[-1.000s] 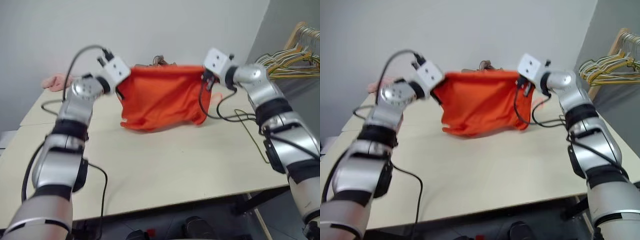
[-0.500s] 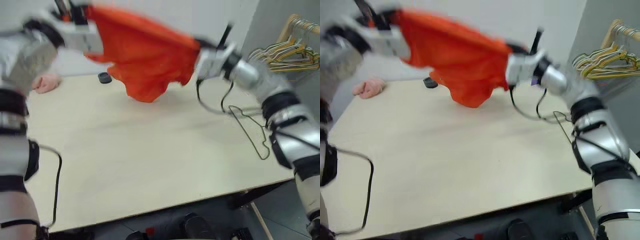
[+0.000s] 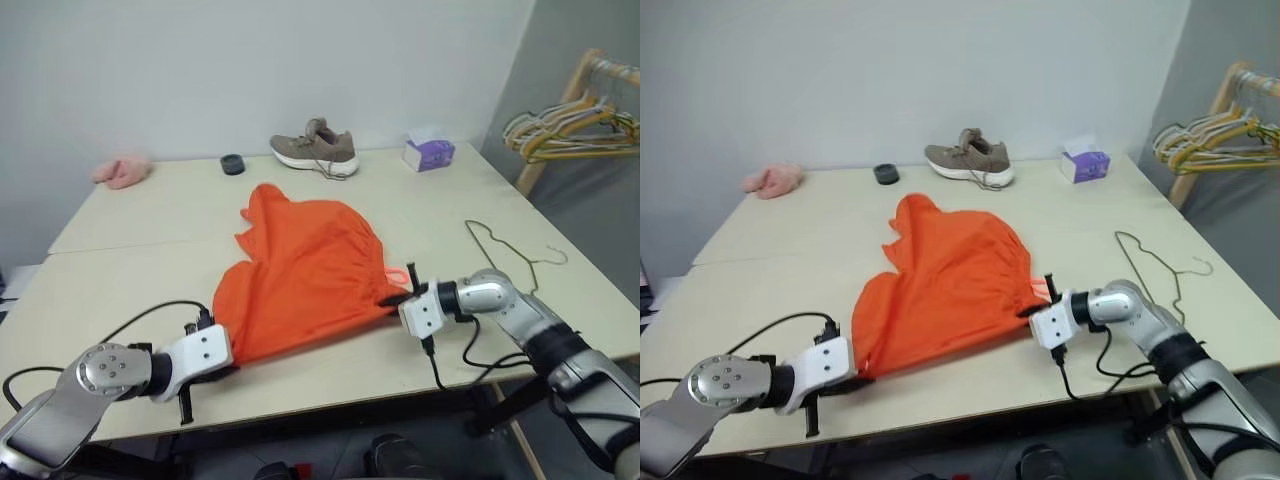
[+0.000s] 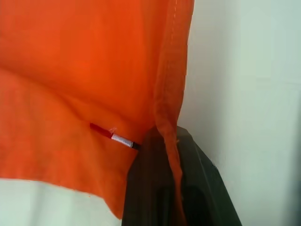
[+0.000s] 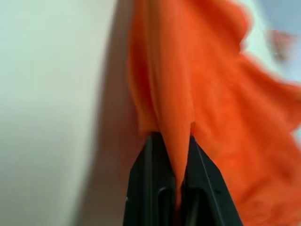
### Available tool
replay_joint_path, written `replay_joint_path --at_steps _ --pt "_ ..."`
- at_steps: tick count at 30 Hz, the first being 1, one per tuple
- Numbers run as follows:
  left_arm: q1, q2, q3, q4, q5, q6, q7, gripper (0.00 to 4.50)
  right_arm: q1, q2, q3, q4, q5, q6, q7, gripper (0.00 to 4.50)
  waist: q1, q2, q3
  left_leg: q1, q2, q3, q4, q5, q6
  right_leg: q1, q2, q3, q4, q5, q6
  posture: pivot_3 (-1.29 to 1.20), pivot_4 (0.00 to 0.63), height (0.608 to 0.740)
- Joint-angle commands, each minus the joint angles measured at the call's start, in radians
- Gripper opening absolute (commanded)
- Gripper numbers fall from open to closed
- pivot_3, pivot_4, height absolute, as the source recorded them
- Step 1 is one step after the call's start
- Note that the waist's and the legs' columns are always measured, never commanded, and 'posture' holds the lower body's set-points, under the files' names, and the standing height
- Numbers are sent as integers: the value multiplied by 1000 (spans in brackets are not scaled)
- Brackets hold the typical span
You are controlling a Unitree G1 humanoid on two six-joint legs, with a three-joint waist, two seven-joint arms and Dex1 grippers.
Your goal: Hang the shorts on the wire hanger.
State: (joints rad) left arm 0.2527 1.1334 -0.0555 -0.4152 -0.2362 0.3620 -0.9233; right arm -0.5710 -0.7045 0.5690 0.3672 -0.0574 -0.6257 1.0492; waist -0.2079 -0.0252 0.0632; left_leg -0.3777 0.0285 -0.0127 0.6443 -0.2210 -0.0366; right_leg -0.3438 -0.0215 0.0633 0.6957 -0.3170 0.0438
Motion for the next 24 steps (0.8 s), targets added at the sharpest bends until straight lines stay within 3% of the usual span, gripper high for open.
replay_joint_path --at_steps 1,9,23,24 --pt "39 34 52 -38 -13 26 -55 0 54 -94 -50 -180 97 168 134 24 14 -1 0 2 0 0 0 0 0 2 0 0 -1 -3 -5 -155 0 740" --pt "99 57 63 -61 -18 3 -157 0 203 -243 -104 -496 169 460 233 24 16 0 -1 5 1 0 -1 -1 -2 1 -2 0 -3 -5 -8 -182 0 740" --pt "134 36 39 -141 -50 50 -225 0 264 -252 -130 -639 183 630 299 24 11 -1 0 6 2 1 -3 -3 -5 1 1 1 -7 -6 -9 -184 0 740" --pt "138 32 43 -151 -64 68 -225 0 267 -251 -132 -646 182 640 302 228 11 -1 0 6 2 1 -4 -3 -5 1 0 1 -7 -6 -9 -182 0 740"
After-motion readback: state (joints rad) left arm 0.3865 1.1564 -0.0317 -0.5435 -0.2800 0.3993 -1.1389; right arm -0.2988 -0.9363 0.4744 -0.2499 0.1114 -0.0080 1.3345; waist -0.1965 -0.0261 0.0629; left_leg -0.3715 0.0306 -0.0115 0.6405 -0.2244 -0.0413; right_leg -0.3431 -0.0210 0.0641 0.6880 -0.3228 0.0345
